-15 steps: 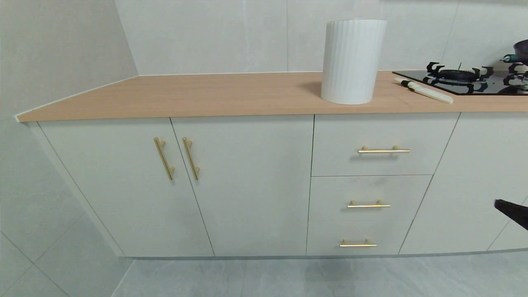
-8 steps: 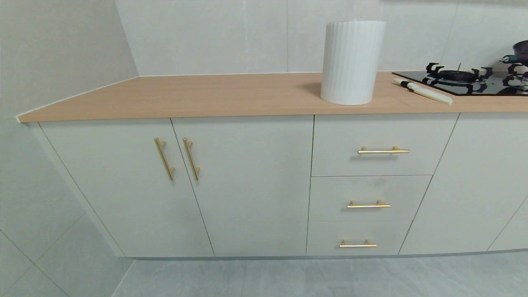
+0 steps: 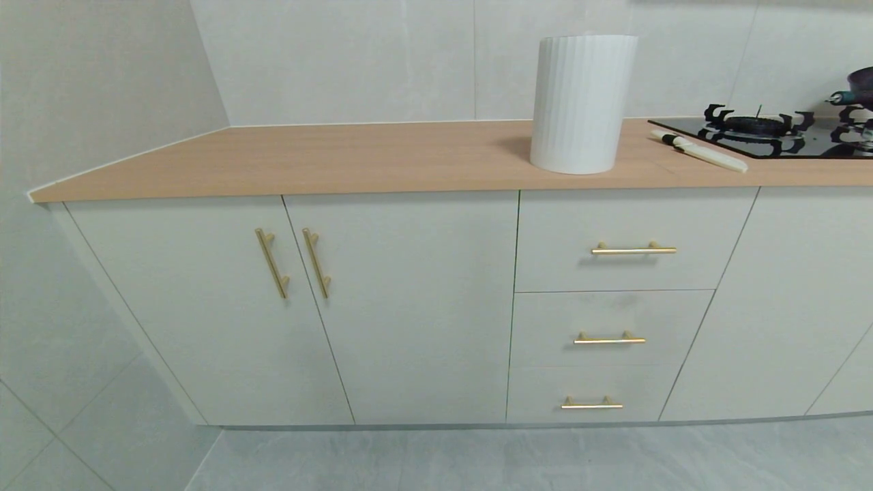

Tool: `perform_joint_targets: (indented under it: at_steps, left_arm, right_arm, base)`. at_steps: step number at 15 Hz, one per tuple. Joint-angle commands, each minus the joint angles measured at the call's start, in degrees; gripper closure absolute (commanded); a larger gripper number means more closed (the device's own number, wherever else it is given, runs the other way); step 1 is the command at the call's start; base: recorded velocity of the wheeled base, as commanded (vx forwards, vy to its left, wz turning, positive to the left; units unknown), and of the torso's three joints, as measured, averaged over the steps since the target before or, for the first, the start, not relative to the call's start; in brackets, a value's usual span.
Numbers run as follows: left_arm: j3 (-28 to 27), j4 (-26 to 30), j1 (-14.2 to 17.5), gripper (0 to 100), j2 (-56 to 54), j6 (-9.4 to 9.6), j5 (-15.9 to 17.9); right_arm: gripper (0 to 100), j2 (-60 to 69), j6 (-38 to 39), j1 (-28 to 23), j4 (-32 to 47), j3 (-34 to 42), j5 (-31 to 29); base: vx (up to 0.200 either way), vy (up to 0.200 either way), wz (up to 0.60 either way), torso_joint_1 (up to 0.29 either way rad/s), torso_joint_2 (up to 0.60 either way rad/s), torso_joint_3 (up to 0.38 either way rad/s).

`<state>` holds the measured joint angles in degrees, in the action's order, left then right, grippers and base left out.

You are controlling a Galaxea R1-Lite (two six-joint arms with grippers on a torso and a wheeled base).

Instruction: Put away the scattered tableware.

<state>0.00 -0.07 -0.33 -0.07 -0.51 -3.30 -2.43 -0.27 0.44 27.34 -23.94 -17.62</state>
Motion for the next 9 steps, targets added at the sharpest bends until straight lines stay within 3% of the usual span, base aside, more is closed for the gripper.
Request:
perform_joint_targets:
  at_steps: [1,3,6,9]
  left_arm:
    - [0.0,0.0,0.0,0,0.1,-0.02,0.0]
    - [0.0,0.0,0.0,0,0.1,-0.02,0.1]
    - [0.0,0.0,0.0,0,0.1,-0.02,0.0]
    - [0.0,-0.1,0.0,0,0.1,-0.02,0.0]
  right_arm:
    - [0,2.4,-0.1,-0.4,-2.5,3.4,2.9]
    - [0,2.4,0.0,-0.4,-11.8,9.7,9.1]
    - [0,2.4,-0.5,-0.4,-34.7,23.9,15.6]
    - [0,2.3,-1.7,-0.4,-34.4,23.9,16.3]
  base:
    - [0.000,0.000,0.00,0.000,0.00,0.000]
    - [0.000,0.000,0.00,0.000,0.00,0.000]
    - [0.000,0.000,0.00,0.000,0.00,0.000]
    - [0.000,0.000,0.00,0.000,0.00,0.000]
